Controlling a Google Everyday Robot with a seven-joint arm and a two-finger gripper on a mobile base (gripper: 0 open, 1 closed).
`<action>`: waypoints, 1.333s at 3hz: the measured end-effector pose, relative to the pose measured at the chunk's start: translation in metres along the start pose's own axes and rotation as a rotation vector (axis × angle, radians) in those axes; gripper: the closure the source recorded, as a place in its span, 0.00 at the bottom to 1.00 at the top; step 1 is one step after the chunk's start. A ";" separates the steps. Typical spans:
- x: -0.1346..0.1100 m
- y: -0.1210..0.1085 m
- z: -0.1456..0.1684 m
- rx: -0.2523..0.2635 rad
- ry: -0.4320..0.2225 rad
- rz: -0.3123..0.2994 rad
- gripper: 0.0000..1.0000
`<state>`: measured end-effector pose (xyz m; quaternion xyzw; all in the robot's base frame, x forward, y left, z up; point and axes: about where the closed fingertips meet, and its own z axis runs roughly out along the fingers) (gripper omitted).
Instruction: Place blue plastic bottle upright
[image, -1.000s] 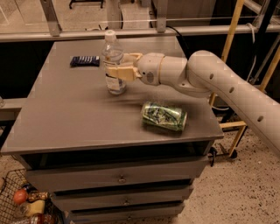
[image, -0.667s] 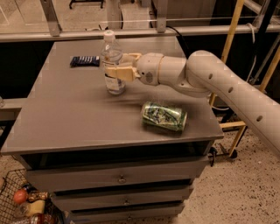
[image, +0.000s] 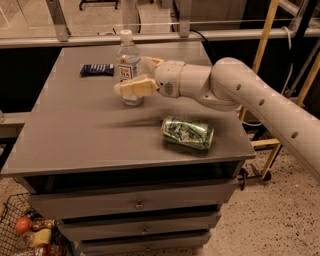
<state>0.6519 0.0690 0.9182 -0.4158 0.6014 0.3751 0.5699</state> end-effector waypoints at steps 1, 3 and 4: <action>0.000 0.000 0.000 0.000 0.000 0.000 0.00; -0.027 0.015 -0.042 0.077 0.108 -0.073 0.00; -0.037 0.025 -0.083 0.156 0.140 -0.088 0.00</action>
Offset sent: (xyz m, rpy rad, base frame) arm -0.0202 -0.0230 0.0327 -0.1446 -0.0577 -0.0508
